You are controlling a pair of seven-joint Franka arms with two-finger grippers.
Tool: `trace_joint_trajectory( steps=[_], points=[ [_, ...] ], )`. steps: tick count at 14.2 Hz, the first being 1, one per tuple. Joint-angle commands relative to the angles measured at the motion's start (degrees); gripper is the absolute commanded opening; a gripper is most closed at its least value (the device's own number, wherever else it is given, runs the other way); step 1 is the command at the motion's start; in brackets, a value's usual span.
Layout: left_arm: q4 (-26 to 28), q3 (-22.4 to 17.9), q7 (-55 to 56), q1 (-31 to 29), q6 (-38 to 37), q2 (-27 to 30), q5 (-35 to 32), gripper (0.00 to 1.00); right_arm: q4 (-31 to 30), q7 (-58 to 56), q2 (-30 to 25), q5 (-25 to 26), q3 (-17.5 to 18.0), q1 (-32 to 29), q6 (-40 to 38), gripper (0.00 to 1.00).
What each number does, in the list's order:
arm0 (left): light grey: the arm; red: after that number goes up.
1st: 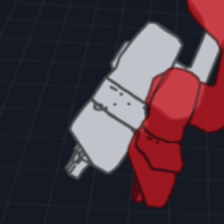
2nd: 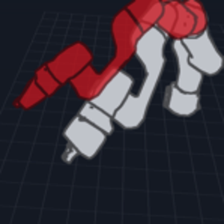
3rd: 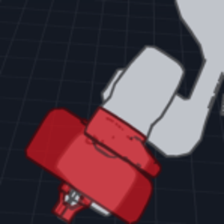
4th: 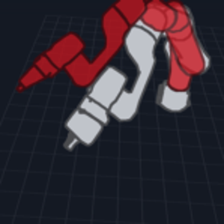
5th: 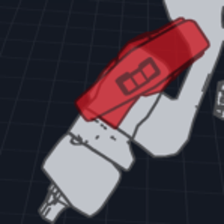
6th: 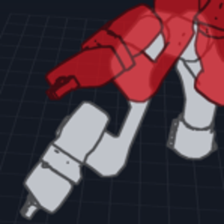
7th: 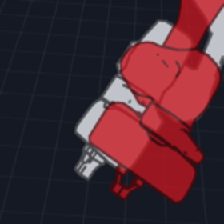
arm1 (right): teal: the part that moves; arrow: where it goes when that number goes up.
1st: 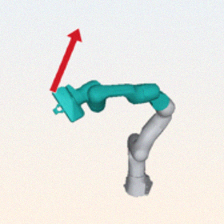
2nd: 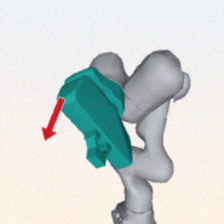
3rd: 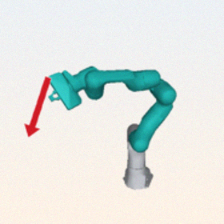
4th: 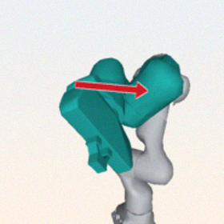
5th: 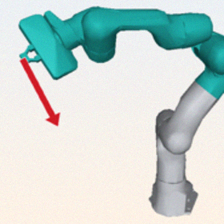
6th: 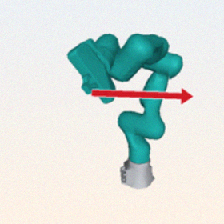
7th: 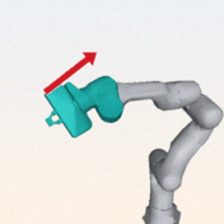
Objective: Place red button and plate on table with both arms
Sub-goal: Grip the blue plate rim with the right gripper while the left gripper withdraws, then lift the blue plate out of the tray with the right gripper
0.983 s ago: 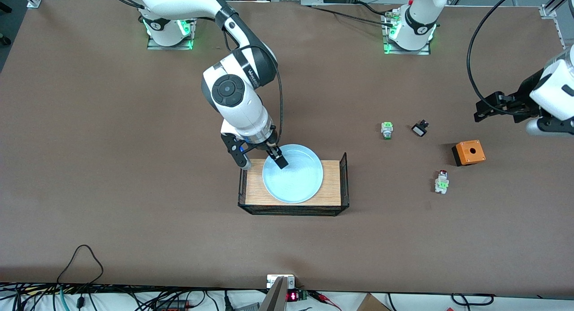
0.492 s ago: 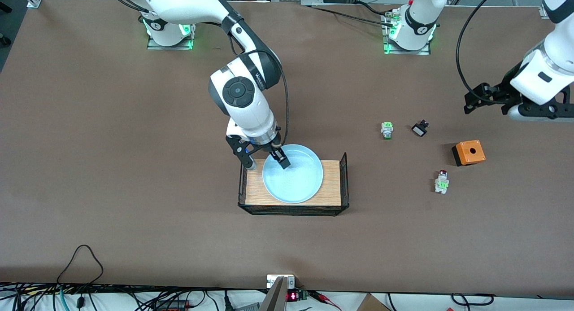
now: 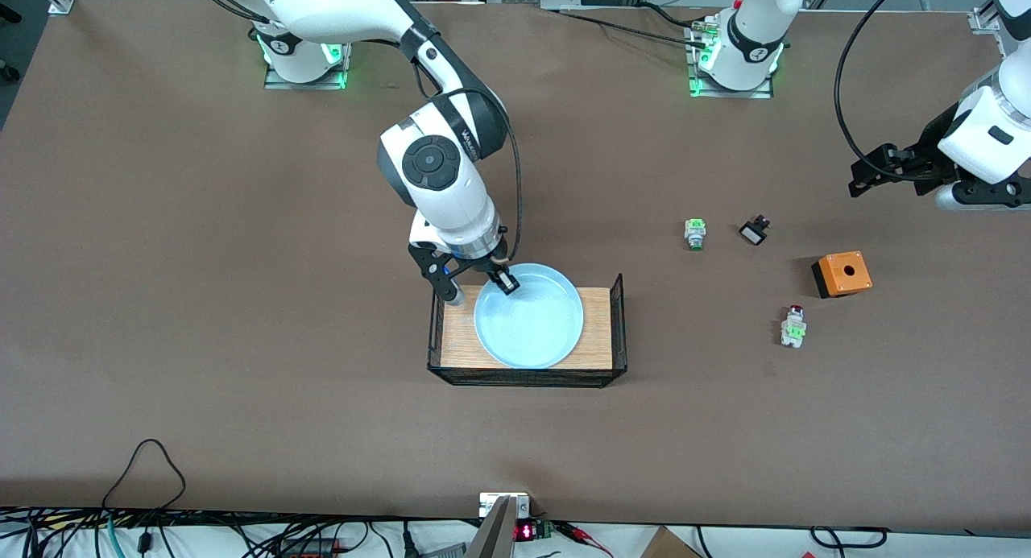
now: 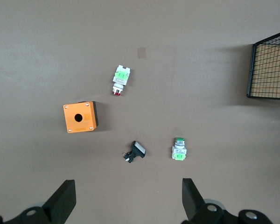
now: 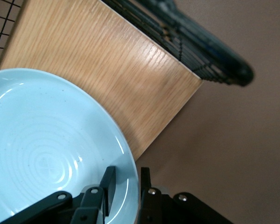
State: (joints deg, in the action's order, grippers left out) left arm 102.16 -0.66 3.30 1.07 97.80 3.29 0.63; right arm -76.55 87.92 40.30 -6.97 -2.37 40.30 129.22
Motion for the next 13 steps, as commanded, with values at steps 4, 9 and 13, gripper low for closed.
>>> trace_joint_trajectory(
  steps=[4,9,13],
  points=[
    [-1.09,0.48,0.04,-0.01,-1.03,-0.03,-2.04,1.00,0.96,-1.52,0.75,0.90,-0.44,0.22,-0.11,0.00],
    [-1.09,0.48,0.04,-0.10,-2.26,-0.03,-1.95,1.00,1.23,-1.44,0.05,0.90,-0.44,0.83,-0.11,0.00],
    [-1.00,0.22,0.04,-0.45,-2.35,-0.12,-1.95,1.00,4.12,-1.17,-1.09,0.47,0.09,0.92,-0.89,0.00]
  ],
)
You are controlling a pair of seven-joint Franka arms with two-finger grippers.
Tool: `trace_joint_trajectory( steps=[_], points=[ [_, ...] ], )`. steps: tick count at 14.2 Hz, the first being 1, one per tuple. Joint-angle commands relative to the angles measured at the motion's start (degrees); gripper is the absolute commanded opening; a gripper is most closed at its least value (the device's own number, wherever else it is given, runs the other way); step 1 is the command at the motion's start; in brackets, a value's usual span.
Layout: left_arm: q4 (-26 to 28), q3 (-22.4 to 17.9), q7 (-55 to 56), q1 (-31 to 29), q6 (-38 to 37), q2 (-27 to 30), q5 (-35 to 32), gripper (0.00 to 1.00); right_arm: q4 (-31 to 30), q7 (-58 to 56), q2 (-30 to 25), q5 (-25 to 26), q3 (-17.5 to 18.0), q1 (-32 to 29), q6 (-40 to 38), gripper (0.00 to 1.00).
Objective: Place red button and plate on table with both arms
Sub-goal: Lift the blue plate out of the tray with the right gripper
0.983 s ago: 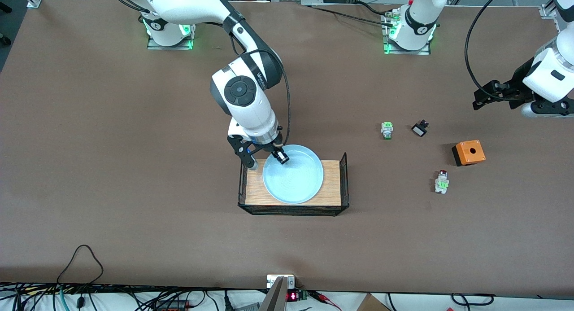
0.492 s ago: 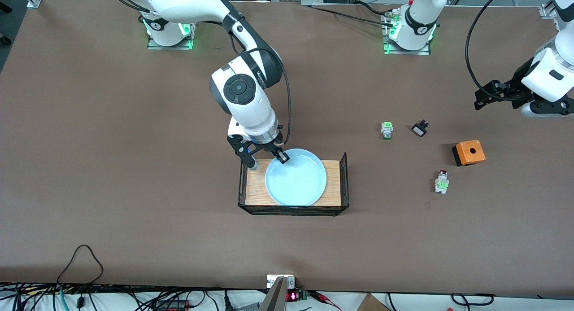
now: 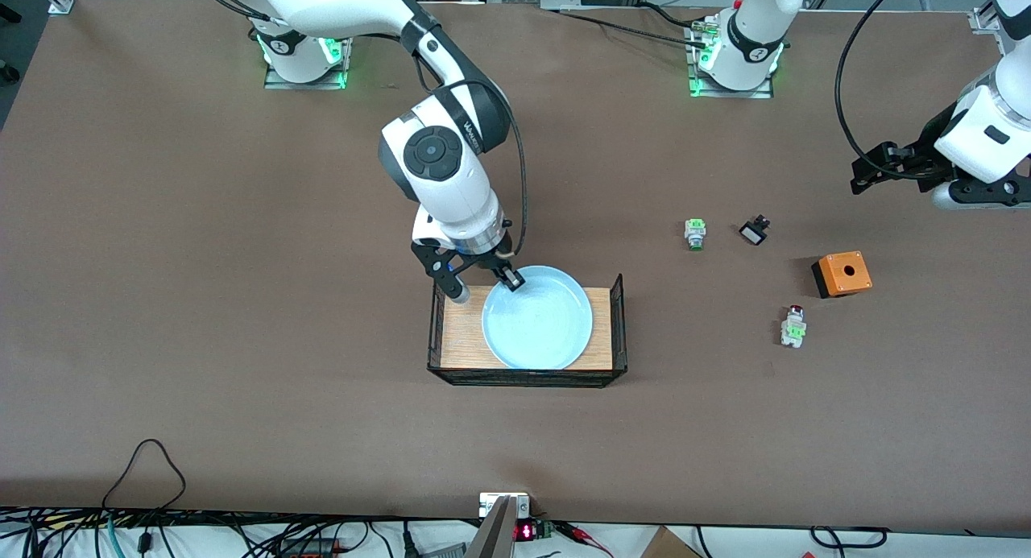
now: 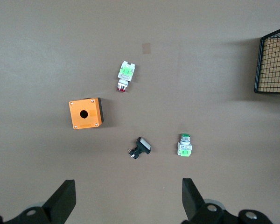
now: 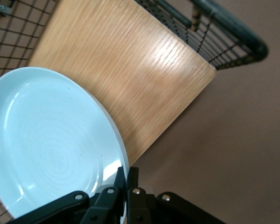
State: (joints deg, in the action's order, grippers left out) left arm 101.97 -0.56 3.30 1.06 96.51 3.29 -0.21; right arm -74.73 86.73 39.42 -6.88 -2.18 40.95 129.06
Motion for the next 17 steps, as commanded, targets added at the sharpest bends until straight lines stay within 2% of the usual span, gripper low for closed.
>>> trace_joint_trajectory(
  steps=[1,4,10,12,14,17],
  points=[
    [-0.81,0.03,-0.05,-0.45,-1.07,-0.13,-1.11,1.00,2.31,0.02,-1.18,0.11,-0.11,0.28,-0.74,0.00],
    [-0.81,0.03,-0.05,-0.45,-1.07,-0.13,-1.11,1.00,2.31,-0.07,-3.90,-0.42,-0.10,0.10,-1.35,0.00],
    [-0.81,0.03,-0.05,-0.45,-1.07,-0.13,-1.11,1.00,2.05,-1.03,-11.89,-1.83,-0.11,-1.39,-9.16,0.00],
    [-0.81,0.03,-0.05,-0.45,-1.07,-0.13,-1.11,1.00,1.96,-6.45,-14.97,-3.22,-0.11,-4.02,-14.34,0.00],
    [-0.81,0.03,-0.05,-0.45,-1.07,-0.13,-1.11,1.00,1.96,-12.69,-17.61,-7.70,-0.11,-8.32,-18.29,0.00],
    [-0.81,0.03,-0.05,-0.45,-1.07,-0.13,-1.11,1.00,1.96,-24.10,-20.08,-8.51,-0.11,-13.77,-25.85,0.00]
  ],
)
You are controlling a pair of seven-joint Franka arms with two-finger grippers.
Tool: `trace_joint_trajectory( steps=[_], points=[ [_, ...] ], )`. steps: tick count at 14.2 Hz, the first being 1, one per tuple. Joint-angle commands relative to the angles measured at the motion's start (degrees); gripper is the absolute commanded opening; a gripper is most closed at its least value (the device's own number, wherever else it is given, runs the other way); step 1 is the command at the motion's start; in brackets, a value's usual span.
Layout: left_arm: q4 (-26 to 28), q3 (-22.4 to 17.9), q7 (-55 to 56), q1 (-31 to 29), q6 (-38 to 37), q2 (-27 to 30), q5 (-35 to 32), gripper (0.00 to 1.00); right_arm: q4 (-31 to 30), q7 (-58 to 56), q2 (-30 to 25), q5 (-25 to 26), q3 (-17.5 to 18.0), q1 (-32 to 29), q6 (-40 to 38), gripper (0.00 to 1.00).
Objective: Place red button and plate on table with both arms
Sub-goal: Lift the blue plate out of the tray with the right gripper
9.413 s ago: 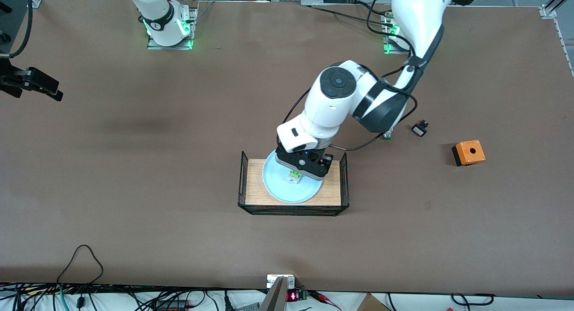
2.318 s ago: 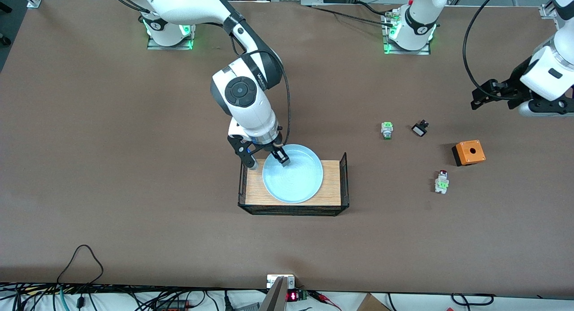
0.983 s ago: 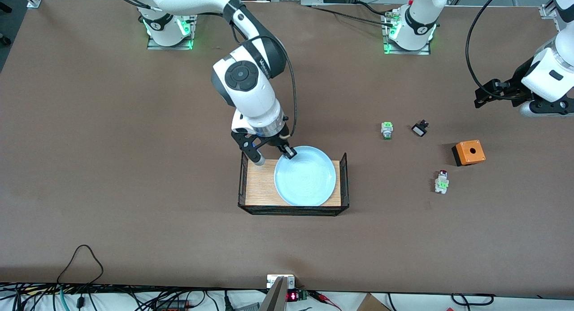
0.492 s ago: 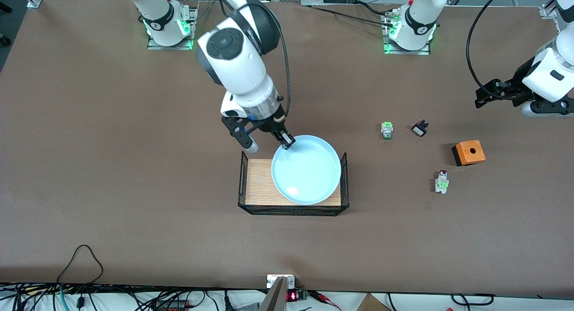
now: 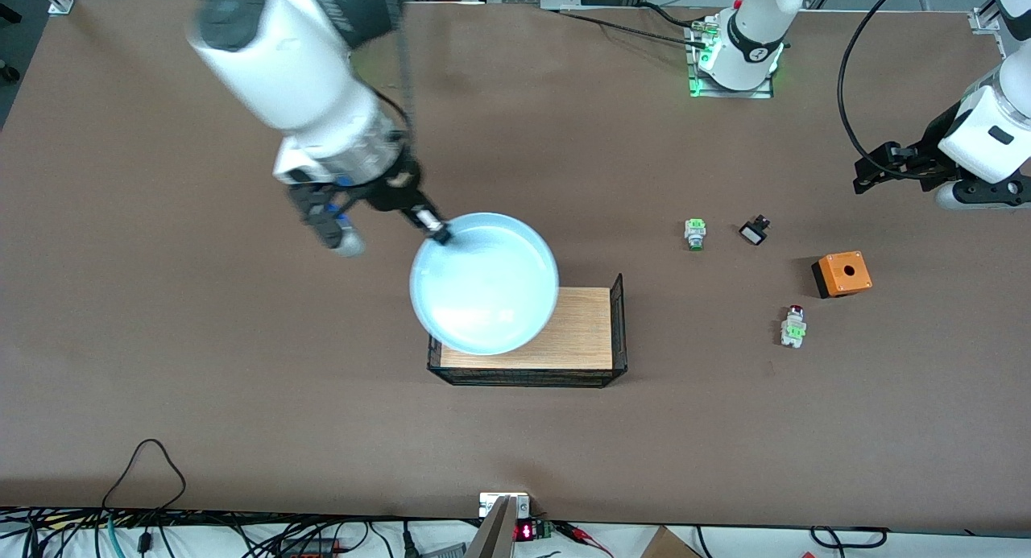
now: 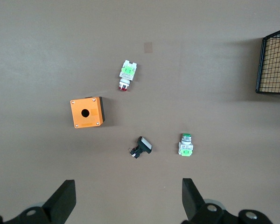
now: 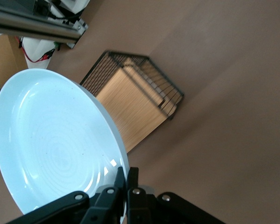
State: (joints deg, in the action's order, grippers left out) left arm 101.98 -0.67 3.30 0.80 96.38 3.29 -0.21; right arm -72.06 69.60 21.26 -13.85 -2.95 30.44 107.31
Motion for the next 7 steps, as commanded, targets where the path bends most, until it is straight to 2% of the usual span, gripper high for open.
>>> trace_joint_trajectory(
  steps=[1,4,7],
  points=[
    [-0.81,0.14,-0.05,-0.18,-0.93,-0.13,-1.20,1.00,-0.80,-10.93,-2.18,-1.53,0.67,-5.19,-6.22,0.00],
    [-0.81,0.14,-0.05,-0.18,-1.02,-0.13,-1.11,1.00,-2.81,-22.44,-4.28,-1.45,0.58,-10.47,-9.92,0.00],
    [-0.90,0.31,0.04,-0.10,-1.28,-0.13,-1.11,1.00,-9.04,-36.33,-8.32,-0.39,0.49,-15.04,-10.19,0.00]
  ],
)
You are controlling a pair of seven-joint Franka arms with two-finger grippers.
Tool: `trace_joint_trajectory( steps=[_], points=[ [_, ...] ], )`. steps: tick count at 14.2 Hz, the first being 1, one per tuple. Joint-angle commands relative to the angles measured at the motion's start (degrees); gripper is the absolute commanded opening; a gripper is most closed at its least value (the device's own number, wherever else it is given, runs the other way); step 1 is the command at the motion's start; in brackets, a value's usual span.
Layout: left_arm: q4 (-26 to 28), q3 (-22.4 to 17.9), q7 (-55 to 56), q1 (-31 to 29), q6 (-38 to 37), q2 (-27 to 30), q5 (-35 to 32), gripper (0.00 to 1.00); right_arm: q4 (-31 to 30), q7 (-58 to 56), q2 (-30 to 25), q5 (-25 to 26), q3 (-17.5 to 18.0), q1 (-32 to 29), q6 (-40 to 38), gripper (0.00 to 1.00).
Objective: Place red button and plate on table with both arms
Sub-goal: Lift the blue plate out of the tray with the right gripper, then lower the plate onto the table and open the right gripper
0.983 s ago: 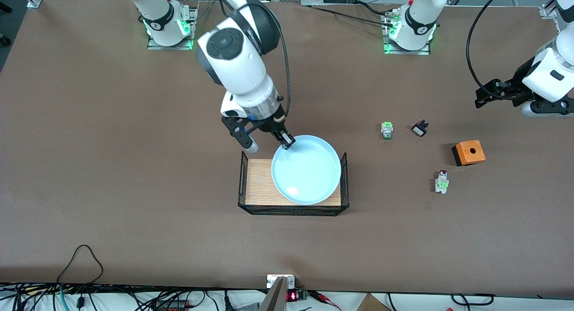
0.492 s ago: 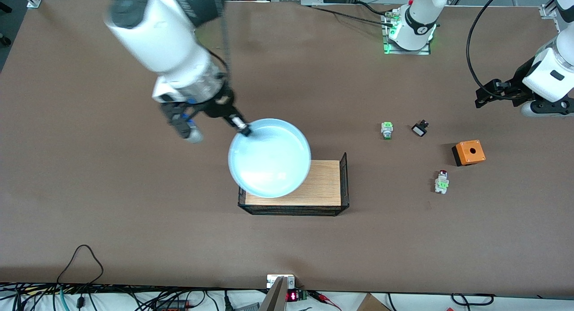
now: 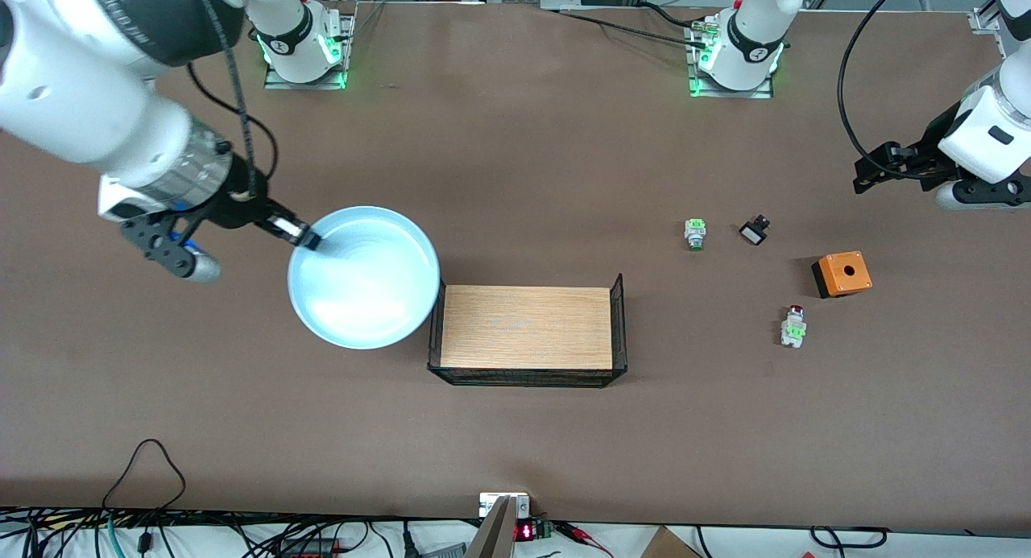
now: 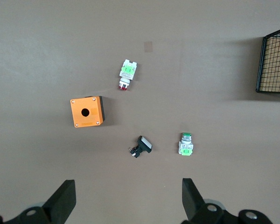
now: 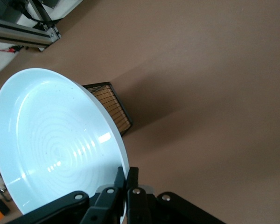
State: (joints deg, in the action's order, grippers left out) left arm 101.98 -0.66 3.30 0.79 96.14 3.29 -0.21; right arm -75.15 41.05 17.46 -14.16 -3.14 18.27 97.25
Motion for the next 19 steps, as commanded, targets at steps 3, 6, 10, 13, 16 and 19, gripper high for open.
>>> trace_joint_trajectory(
  steps=[3,6,10,13,16,19],
  points=[
    [-0.90,0.48,0.04,-0.08,-1.04,-0.13,-1.20,1.00,-9.57,-21.67,-6.03,2.71,0.67,-8.15,-1.62,0.00],
    [-0.99,0.74,-0.05,0.18,-1.22,-0.04,-1.28,1.00,-11.42,-33.01,-6.03,10.37,0.67,-11.14,-1.62,0.00],
    [-1.87,1.27,-0.05,0.71,-0.87,-0.56,-1.37,1.00,-17.47,-42.96,-5.86,12.48,0.67,-16.76,2.40,0.00],
    [-1.87,1.27,0.04,0.62,-1.13,-0.48,-1.37,1.00,-23.80,-49.47,-5.86,13.46,0.67,-19.58,7.67,0.00],
    [-1.87,1.36,0.13,0.71,-1.22,-0.48,-1.29,1.00,-31.61,-52.92,-5.86,13.37,0.67,-20.29,15.57,0.00],
    [-1.87,1.36,0.04,0.71,-1.22,-0.48,-1.29,1.00,-39.70,-53.70,-5.86,13.55,0.67,-20.29,24.80,0.00]
  ],
)
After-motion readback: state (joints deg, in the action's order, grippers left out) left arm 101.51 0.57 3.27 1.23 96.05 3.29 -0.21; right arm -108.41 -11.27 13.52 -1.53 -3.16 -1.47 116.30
